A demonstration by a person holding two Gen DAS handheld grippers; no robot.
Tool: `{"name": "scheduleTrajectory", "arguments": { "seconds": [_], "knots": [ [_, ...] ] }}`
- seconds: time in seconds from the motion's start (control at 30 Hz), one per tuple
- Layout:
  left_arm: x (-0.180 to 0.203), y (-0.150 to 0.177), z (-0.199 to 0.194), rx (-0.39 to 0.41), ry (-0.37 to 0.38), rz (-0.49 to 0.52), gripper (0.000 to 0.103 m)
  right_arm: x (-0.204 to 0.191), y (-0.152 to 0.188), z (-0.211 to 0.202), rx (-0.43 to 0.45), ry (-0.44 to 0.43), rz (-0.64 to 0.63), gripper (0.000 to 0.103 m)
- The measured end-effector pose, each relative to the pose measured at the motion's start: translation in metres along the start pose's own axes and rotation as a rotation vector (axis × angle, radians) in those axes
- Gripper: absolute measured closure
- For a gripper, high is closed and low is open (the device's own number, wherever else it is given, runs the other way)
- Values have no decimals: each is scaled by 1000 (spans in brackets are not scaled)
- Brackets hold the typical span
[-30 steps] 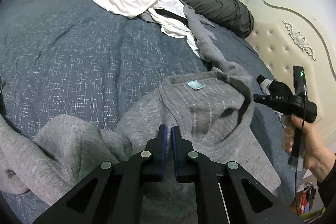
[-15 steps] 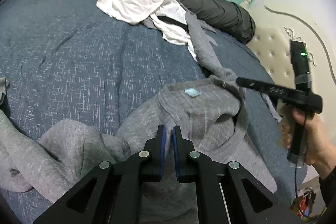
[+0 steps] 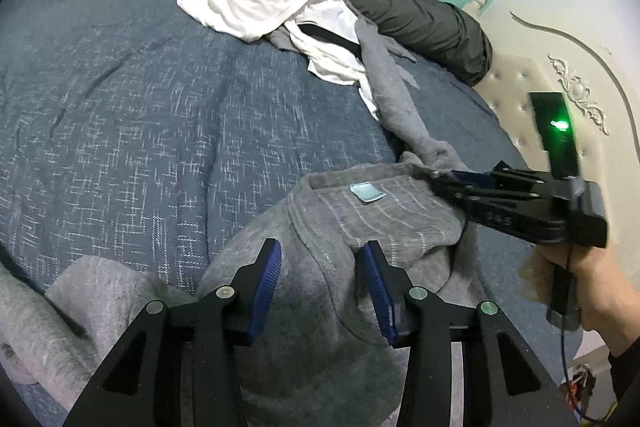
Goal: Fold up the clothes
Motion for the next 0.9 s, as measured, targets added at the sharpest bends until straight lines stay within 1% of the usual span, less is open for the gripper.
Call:
{"name": "scheduleTrajectory", "arguments": {
  "seconds": [0.03,0.1,0.17,0.2,0.3,0.37,0.47,0.6,0.7,0.8,0.9],
  "knots": [
    [1,0,1,-2,1,7,57,-1,1,-2,5,-6,-5,91],
    [2,0,2,-1,-7,23,57,-2,3,-10,26,0,-18,98],
    [2,0,2,5,-20,38,72,-3,5,-21,55,-3,-23,99],
    [1,1,2,2,-22,39,81,-2,6,-27,72,-4,-21,99],
    [-1,3,0,-5,-17,41,88,2,9,-39,104,-5,-6,99],
    [-2,3,-3,-2,-8,40,90,5,10,-44,119,-10,10,99],
    [-11,-2,-15,11,14,3,91,6,15,-46,126,-15,20,99],
    [-25,-8,-23,26,4,-23,91,8,21,-41,121,-30,46,99],
    [-30,-3,-15,-4,17,-45,91,13,26,-31,111,-56,93,99],
    [-25,2,-10,-20,19,-29,91,15,27,-23,110,-95,146,99],
    [-21,3,-9,-15,10,-1,91,15,25,-17,109,-98,150,96]
  ]
}}
Point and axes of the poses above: each gripper's, at about its wrist camera, not at the fingertips, and z roughly the way its jaws point, x to its right, y to its underside, the point moved 10 cm from there along z, roughly the way its jaws point, and after that the axes turned 15 degrees about -y, right-handed, at the moved point
